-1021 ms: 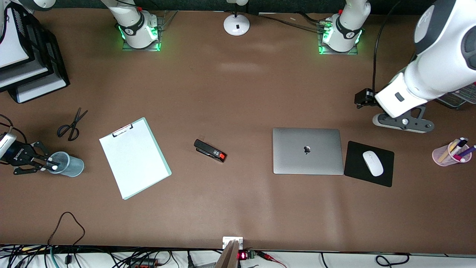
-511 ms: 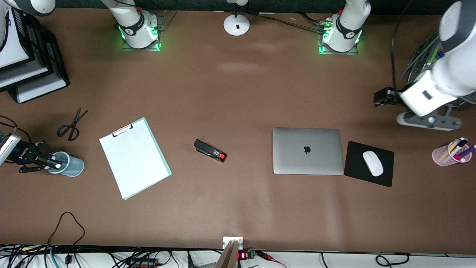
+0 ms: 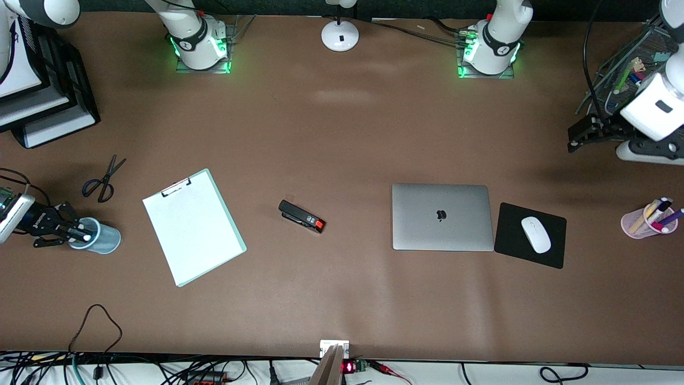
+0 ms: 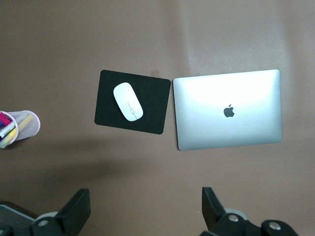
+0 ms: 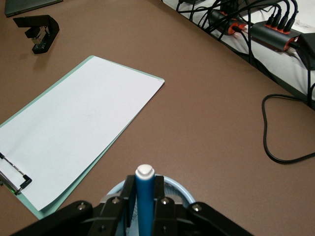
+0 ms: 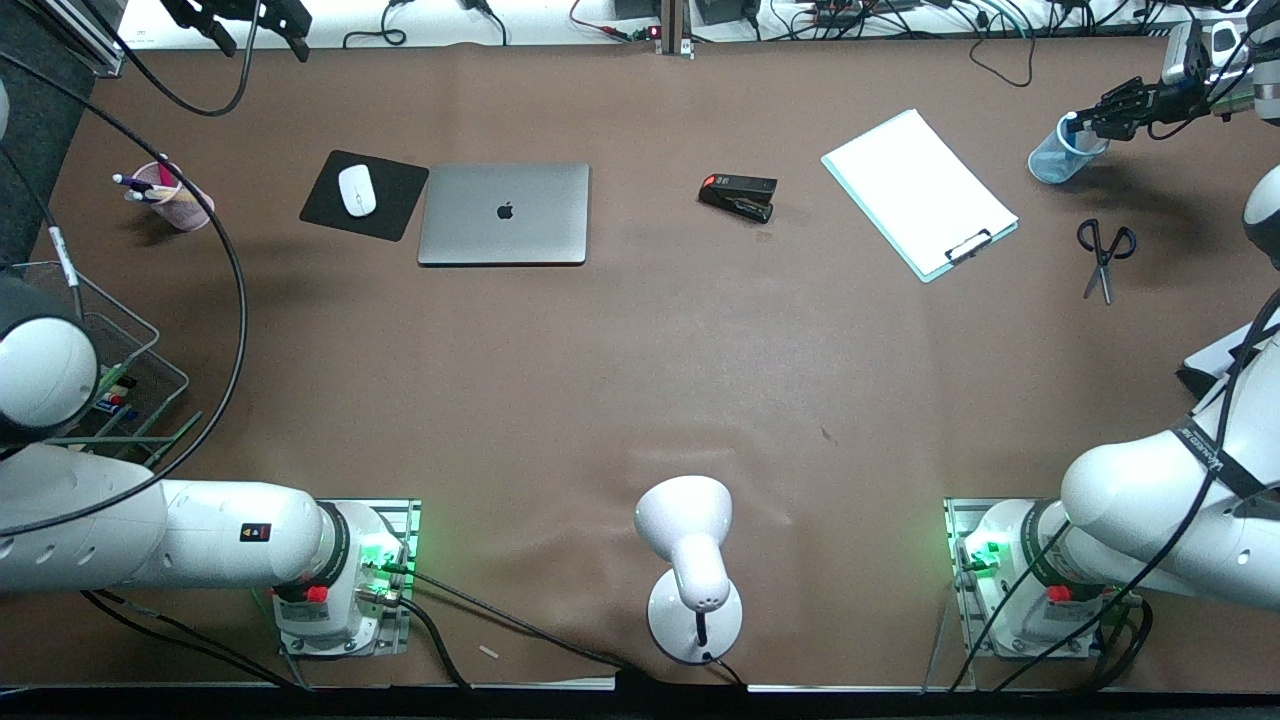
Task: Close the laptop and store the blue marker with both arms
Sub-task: 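Release the blue marker into the cup from the right gripper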
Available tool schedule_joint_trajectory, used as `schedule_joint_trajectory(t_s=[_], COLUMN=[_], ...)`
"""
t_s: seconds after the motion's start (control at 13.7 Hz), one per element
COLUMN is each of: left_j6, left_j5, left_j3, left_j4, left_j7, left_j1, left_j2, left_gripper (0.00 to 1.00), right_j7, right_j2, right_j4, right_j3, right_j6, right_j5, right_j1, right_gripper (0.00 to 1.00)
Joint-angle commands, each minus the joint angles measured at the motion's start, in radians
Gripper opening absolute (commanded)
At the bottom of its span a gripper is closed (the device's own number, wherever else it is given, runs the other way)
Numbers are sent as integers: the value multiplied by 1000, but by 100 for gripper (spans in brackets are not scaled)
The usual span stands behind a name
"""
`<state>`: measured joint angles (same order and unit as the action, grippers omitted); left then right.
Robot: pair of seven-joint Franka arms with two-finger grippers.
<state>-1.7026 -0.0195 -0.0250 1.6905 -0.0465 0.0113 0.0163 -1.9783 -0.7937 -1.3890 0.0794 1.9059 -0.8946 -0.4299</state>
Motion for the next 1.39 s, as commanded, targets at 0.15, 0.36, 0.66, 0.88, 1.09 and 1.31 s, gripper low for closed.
schedule_joint_trajectory(t_s=[0.15, 0.36, 0.66, 0.88, 1.09, 1.31], left_j6=[11, 43, 46, 55, 55, 57], left_j5=[12, 7, 9, 9, 7, 7], left_j3=[5, 5, 4, -13, -16, -32], left_j4=[47, 8, 8, 5, 2, 0], left_j7=[37, 39, 36, 37, 39, 45], left_j1=[6, 18, 19, 18, 18, 18], left_j2=[43, 22, 22, 22, 22, 22], left_gripper=[100, 100, 100, 100, 100, 100], right_j7=[95, 146, 292, 451, 573, 692], right_j2=[10, 51, 120, 200, 249, 295], right_j4=[74, 77, 108, 108, 108, 108], right_j3=[-9, -12, -15, -17, -15, -17], right_j6=[-22, -36, -125, -212, -264, -268], right_j5=[-3, 32, 138, 241, 321, 460], right_j1=[-9, 0, 22, 43, 77, 147], right_gripper=[100, 100, 100, 100, 100, 100])
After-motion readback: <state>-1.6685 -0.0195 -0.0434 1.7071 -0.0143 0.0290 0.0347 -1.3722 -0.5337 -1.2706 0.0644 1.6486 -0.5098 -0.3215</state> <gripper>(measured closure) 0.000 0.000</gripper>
